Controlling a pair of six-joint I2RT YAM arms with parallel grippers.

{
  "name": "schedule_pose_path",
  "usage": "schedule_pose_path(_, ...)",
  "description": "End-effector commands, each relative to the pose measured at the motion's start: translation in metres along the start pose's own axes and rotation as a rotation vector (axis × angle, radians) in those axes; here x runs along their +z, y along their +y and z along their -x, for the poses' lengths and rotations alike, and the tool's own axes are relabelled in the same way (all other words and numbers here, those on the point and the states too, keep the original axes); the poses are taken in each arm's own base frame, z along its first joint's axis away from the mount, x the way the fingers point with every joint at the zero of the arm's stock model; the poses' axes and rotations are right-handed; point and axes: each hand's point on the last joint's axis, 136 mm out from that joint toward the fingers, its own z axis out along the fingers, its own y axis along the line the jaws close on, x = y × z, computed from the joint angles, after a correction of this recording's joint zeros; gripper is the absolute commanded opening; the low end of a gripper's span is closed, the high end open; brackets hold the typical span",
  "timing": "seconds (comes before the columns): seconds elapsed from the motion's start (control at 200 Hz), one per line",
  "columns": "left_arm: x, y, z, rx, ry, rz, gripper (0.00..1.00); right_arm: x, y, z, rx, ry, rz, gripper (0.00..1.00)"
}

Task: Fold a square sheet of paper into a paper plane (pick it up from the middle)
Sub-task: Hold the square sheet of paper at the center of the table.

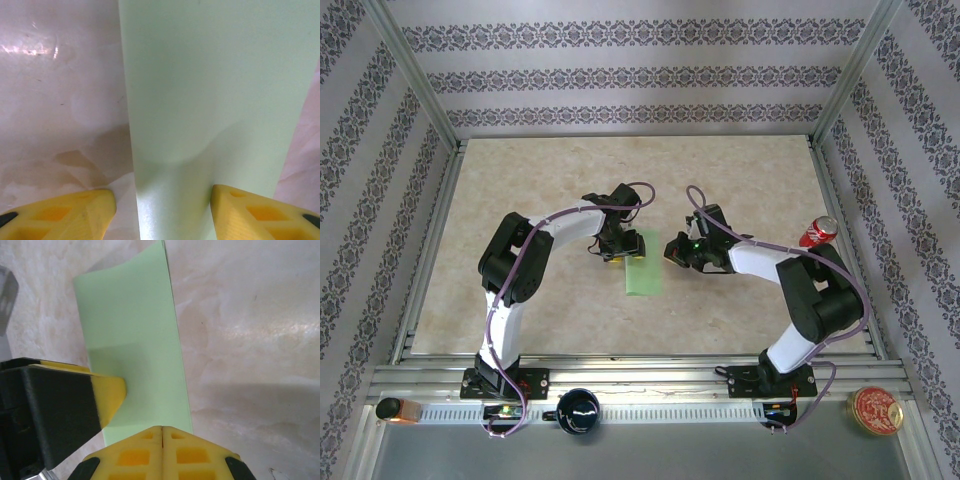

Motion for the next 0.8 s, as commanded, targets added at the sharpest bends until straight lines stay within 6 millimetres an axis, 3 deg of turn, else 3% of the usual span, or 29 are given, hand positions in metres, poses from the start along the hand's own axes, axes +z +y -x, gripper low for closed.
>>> schedule_pose_path(0.0, 0.059, 0.0607, -0.018, -0.036, 0.059, 0.201, 0.58, -0.0072, -0.0005, 0.0048, 0.002, -0.034, 0.002, 0.0)
schedule_pose_path(0.794, 0.0604, 0.0602, -0.0191, -0.027, 0.065, 0.196, 0.59, -0.0125, 0.0007, 0.0079, 0.002, -0.047, 0.01, 0.0)
